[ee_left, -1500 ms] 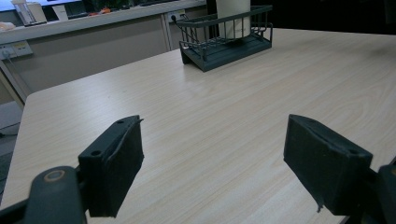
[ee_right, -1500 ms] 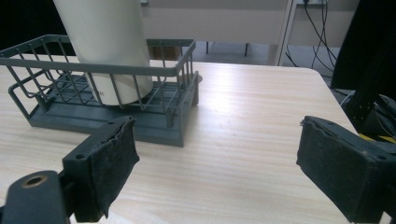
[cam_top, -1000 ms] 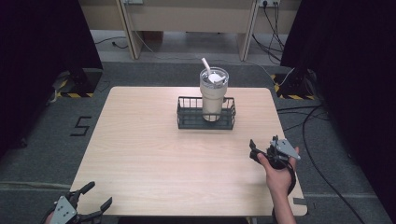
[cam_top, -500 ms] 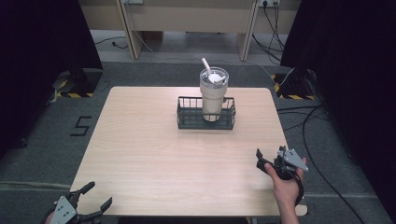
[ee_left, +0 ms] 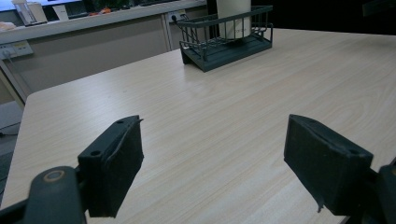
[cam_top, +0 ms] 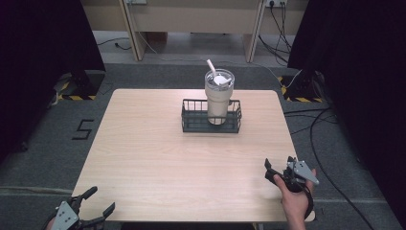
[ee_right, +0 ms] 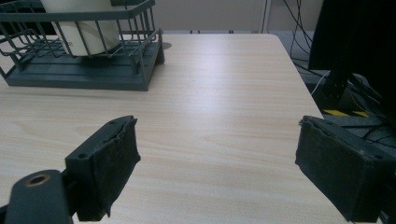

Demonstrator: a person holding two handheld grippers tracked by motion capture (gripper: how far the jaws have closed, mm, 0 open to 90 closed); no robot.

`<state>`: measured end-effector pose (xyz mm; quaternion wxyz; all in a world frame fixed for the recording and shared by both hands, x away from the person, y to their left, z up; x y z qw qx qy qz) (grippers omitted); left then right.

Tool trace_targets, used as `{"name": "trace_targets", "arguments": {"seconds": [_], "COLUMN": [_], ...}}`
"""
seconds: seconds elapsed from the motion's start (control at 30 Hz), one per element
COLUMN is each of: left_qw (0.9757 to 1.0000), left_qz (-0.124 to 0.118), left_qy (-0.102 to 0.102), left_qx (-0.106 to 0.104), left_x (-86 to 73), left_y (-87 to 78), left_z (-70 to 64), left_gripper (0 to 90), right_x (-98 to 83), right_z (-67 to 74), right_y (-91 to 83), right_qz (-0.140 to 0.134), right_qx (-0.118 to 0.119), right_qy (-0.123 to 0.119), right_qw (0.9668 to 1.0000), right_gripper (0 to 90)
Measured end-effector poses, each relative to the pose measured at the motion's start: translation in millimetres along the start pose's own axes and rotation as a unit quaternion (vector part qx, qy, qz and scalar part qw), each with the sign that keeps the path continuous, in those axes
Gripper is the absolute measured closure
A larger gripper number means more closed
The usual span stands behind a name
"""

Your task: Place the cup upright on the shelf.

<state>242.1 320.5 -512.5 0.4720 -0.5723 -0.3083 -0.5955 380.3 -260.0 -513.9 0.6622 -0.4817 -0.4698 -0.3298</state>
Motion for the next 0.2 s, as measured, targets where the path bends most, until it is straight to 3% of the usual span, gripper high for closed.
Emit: {"name": "trace_targets", "arguments": {"seconds": [0.2], "left_qw": [1.0], "left_qz": [0.0], "left_qy": [0.001], "left_qx": [-0.001], "left_x": [0.6], "left_y": [0.6], "left_z": [-0.3], "left_gripper": [19.1], "right_x": [1.8], "right_z": [3.7], "right_y": [0.4], "right_qz": [-0.005], "right_qx": [0.01], "right_qy": [-0.008], "right_qw": [0.9999], "right_gripper": [13.2]}}
Point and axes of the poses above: each handheld gripper's, and its own axes: y roughly forward along the jaws, x roughly out of its top, z roughly to its left, the point moved 5 cm from there along y, roughly forward along the jaws, and after that the axes turned 10 degrees about x, right-handed, at the moved point
